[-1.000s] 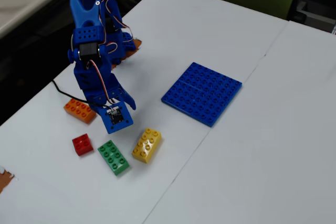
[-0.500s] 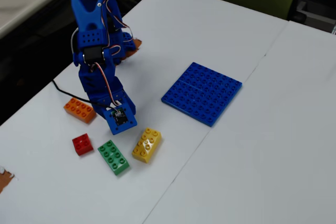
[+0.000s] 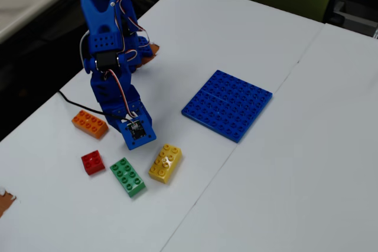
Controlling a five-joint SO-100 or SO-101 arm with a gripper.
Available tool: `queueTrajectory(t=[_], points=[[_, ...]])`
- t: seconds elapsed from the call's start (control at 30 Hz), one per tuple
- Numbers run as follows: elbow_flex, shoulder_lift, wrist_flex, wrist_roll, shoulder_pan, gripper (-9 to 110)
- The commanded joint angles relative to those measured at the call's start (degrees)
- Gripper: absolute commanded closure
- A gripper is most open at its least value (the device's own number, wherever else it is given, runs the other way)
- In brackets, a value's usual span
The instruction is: Pick up the 2x2 green block and go up the 8x8 blue block.
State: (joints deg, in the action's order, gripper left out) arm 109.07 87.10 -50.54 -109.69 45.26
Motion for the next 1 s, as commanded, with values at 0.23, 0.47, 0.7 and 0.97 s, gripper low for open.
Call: queueTrajectory(t=[0.23,0.47,0.7,0.97], points=[[-1.32,3.69,0.35,1.41,-0.79,90],[-5.63,6.77,-5.01,1.93,-1.49,91],[-11.69,15.12,-15.56,-1.05,-4.92,91],[-12.13,30.06,-23.38,-11.43,-6.94,91]])
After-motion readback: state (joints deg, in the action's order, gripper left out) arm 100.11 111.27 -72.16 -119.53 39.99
